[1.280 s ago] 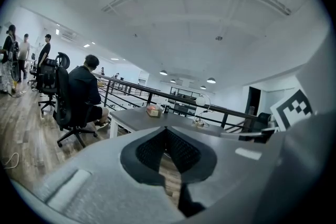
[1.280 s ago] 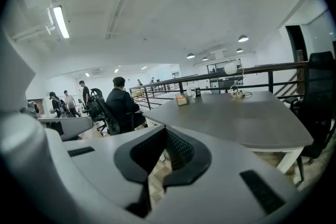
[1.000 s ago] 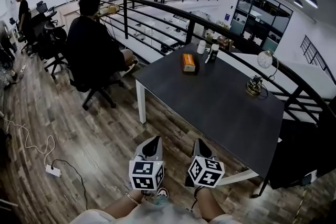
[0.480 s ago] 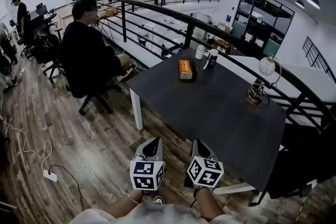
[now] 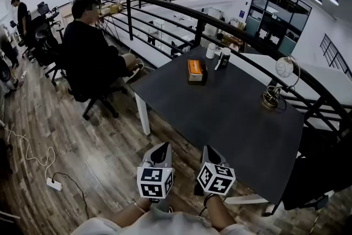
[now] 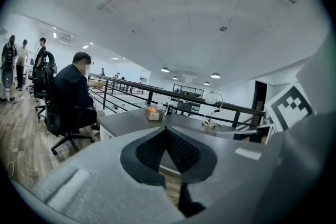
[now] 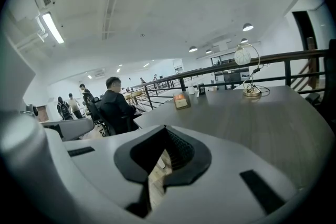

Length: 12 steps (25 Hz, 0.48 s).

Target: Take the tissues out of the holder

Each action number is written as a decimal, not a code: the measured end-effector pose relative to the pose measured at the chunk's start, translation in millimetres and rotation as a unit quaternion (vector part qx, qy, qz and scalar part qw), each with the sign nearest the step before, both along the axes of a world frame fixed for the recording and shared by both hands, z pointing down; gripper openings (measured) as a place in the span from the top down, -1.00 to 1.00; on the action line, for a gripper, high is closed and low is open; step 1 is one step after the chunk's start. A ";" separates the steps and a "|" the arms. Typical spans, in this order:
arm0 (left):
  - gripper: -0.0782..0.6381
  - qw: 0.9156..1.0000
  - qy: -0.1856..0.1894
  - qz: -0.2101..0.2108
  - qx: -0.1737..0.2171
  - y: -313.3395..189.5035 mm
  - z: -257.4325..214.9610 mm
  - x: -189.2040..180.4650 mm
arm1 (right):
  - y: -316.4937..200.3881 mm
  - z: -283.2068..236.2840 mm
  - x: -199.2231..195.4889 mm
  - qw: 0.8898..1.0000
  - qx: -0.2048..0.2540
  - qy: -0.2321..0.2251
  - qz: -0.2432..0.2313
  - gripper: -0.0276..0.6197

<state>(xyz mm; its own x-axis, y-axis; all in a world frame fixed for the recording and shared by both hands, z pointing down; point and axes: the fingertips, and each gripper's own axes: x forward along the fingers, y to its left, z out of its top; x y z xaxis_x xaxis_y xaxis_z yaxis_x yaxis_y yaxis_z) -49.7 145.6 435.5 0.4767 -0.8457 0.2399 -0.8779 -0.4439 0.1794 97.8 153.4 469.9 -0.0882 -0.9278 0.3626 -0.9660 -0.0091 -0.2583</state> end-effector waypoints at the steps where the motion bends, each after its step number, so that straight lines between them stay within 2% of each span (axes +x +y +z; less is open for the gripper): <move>1: 0.76 1.000 -0.001 0.000 -0.001 -2.8 2.1 0.1 | -2.6 2.6 0.2 1.000 -0.002 -0.002 0.000 0.89; 7: 0.76 1.000 0.002 0.000 0.002 -23.8 1.4 2.7 | -22.8 6.3 4.5 1.000 -0.007 -0.003 0.001 0.90; 12: 0.76 1.000 0.003 0.000 -0.002 -63.0 15.3 3.9 | -58.6 17.4 5.1 1.000 -0.011 0.003 -0.002 0.89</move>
